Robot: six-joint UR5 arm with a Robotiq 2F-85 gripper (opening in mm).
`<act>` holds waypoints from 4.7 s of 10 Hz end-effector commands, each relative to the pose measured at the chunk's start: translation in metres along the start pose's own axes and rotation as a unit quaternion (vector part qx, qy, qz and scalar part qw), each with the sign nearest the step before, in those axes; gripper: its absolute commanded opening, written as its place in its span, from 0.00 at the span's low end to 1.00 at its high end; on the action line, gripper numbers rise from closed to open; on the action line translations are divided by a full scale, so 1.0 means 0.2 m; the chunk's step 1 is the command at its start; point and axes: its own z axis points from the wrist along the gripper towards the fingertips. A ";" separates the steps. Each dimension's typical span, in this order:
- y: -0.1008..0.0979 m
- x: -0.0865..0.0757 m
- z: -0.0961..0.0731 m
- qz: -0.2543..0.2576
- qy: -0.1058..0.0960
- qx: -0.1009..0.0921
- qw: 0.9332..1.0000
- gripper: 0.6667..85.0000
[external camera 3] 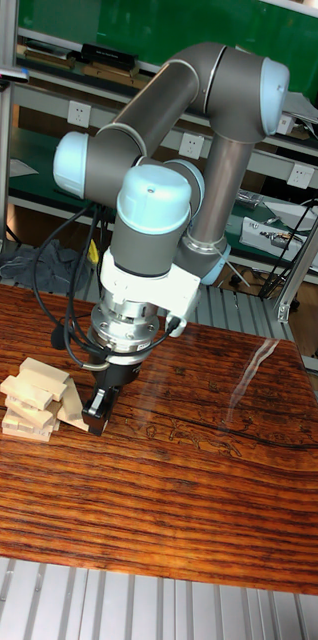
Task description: Play Jenga
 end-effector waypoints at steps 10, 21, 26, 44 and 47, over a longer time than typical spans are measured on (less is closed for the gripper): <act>-0.02 -0.11 -0.03 0.010 -0.013 0.000 1.000 0.30; -0.02 -0.19 -0.02 0.018 -0.024 -0.001 1.000 0.30; -0.02 -0.23 -0.02 0.021 -0.029 -0.002 0.999 0.30; -0.06 -0.27 0.04 0.025 -0.030 0.010 0.999 0.28; -0.08 -0.29 0.10 0.024 -0.034 0.017 0.999 0.28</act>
